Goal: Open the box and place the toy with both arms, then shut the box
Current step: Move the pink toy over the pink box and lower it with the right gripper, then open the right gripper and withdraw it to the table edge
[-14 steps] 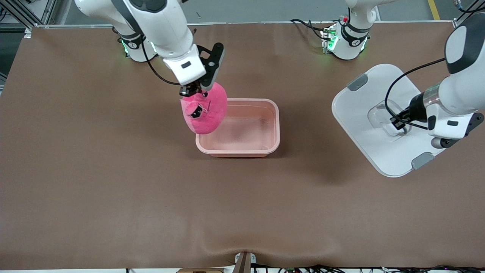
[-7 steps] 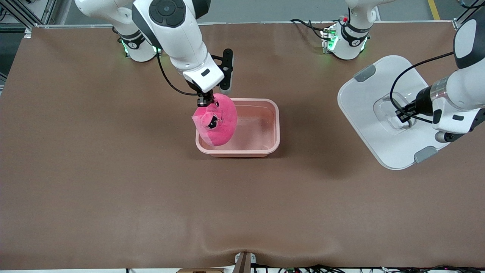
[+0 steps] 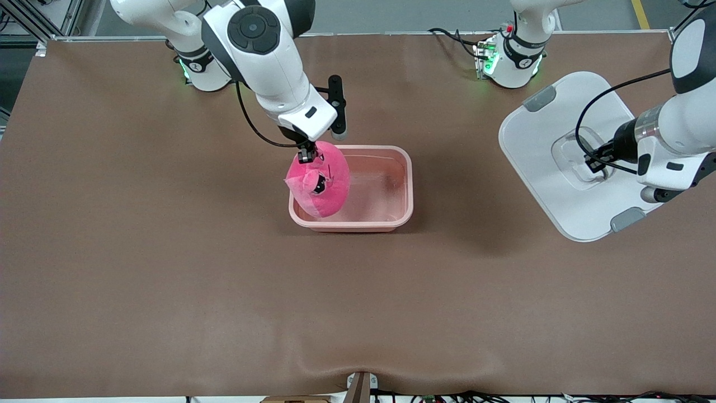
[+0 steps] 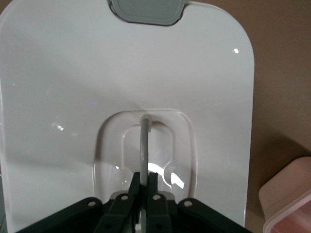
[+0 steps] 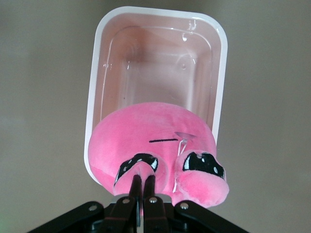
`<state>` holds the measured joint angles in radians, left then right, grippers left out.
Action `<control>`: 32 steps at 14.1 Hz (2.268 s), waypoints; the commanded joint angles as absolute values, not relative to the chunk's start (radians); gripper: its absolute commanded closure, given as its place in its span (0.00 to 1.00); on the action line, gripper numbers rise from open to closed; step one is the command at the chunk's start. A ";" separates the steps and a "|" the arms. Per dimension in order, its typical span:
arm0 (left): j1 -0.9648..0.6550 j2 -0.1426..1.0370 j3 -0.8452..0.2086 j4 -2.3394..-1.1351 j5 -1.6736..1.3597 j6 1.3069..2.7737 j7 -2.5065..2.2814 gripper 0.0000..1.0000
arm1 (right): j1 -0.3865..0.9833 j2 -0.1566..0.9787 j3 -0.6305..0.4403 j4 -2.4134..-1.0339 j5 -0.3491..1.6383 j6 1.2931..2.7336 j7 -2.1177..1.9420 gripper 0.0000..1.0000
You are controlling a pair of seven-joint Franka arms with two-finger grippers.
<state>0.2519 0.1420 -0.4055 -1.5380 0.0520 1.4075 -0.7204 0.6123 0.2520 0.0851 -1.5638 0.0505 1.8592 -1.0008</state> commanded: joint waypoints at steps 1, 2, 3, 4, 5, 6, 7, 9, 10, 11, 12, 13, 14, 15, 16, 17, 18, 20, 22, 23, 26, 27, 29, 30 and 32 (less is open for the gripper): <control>0.259 0.098 -0.411 -1.554 0.029 1.378 -0.715 1.00 | 0.618 0.249 0.077 -1.568 0.025 1.879 -1.032 1.00; 0.259 0.094 -0.411 -1.557 0.025 1.378 -0.715 1.00 | 0.618 0.249 0.077 -1.569 0.012 1.884 -1.034 1.00; 0.259 0.095 -0.411 -1.560 0.023 1.378 -0.715 1.00 | 0.617 0.249 0.077 -1.569 0.002 1.891 -1.034 1.00; 0.255 0.095 -0.413 -1.574 0.023 1.378 -0.719 1.00 | 0.614 0.249 0.077 -1.572 0.000 1.893 -1.037 1.00; 0.252 0.095 -0.413 -1.583 0.021 1.381 -0.721 1.00 | 0.612 0.249 0.077 -1.574 0.000 1.893 -1.043 1.00; 0.253 0.095 -0.416 -1.585 0.020 1.379 -0.721 1.00 | 0.609 0.249 0.077 -1.575 0.000 1.893 -1.052 1.00; 0.253 0.094 -0.417 -1.585 0.020 1.379 -0.721 1.00 | 0.609 0.249 0.077 -1.577 0.000 1.891 -1.054 1.00; 0.252 0.095 -0.419 -1.585 0.020 1.379 -0.721 1.00 | 0.609 0.249 0.075 -1.577 0.000 1.891 -1.054 0.82; 0.252 0.095 -0.419 -1.585 0.020 1.379 -0.721 1.00 | 0.606 0.249 0.074 -1.577 0.000 1.894 -1.052 0.52; 0.255 0.094 -0.419 -1.585 0.020 1.379 -0.721 1.00 | 0.600 0.249 0.074 -1.577 0.000 1.894 -1.054 0.32; 0.256 0.094 -0.419 -1.585 0.020 1.379 -0.721 1.00 | 0.591 0.249 0.072 -1.577 0.000 1.896 -1.063 0.00; 0.256 0.092 -0.419 -1.585 0.020 1.379 -0.721 1.00 | 0.574 0.247 0.074 -1.572 0.003 1.896 -1.098 0.00; 0.256 0.086 -0.419 -1.583 0.020 1.381 -0.721 1.00 | 0.565 0.245 0.074 -1.571 0.008 1.896 -1.118 0.00; 0.256 0.084 -0.419 -1.585 0.020 1.381 -0.721 1.00 | 0.548 0.242 0.074 -1.571 0.015 1.893 -1.121 0.00; 0.255 0.080 -0.419 -1.588 0.018 1.381 -0.721 1.00 | 0.532 0.239 0.074 -1.569 0.017 1.887 -1.123 0.00; 0.255 0.072 -0.419 -1.601 0.020 1.381 -0.721 1.00 | 0.516 0.232 0.074 -1.572 0.017 1.870 -1.121 0.00; 0.255 0.065 -0.420 -1.615 0.018 1.382 -0.722 1.00 | 0.493 0.227 0.074 -1.569 0.017 1.830 -1.118 0.00; 0.255 0.055 -0.420 -1.629 0.018 1.384 -0.729 1.00 | 0.434 0.207 0.072 -1.572 0.021 1.793 -1.098 0.00; 0.253 0.051 -0.420 -1.631 0.018 1.382 -0.738 1.00 | 0.378 0.196 0.072 -1.571 0.020 1.757 -0.952 0.00; 0.253 0.051 -0.420 -1.632 0.020 1.384 -0.738 1.00 | 0.356 0.190 0.072 -1.569 0.020 1.743 -0.909 0.00; 0.253 0.054 -0.419 -1.637 0.020 1.385 -0.738 1.00 | 0.278 0.166 0.074 -1.563 0.025 1.701 -0.830 0.00; 0.253 0.055 -0.420 -1.640 0.020 1.385 -0.738 1.00 | 0.249 0.166 0.075 -1.546 0.044 1.660 -0.800 0.00; 0.252 0.055 -0.420 -1.638 0.020 1.385 -0.738 1.00 | 0.218 0.141 0.071 -1.539 0.045 1.623 -0.715 0.00; 0.249 0.052 -0.423 -1.638 0.020 1.385 -0.738 1.00 | 0.194 0.115 0.071 -1.552 0.046 1.621 -0.639 0.00; 0.249 0.052 -0.439 -1.638 0.020 1.385 -0.739 1.00 | 0.158 0.092 0.071 -1.563 0.049 1.568 -0.507 0.00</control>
<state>0.2466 0.0895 -0.4287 -1.6132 0.0403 1.3842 -0.7303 0.2036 0.1355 0.0541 -1.5399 0.0279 1.6116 -0.6218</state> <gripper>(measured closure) 0.930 0.000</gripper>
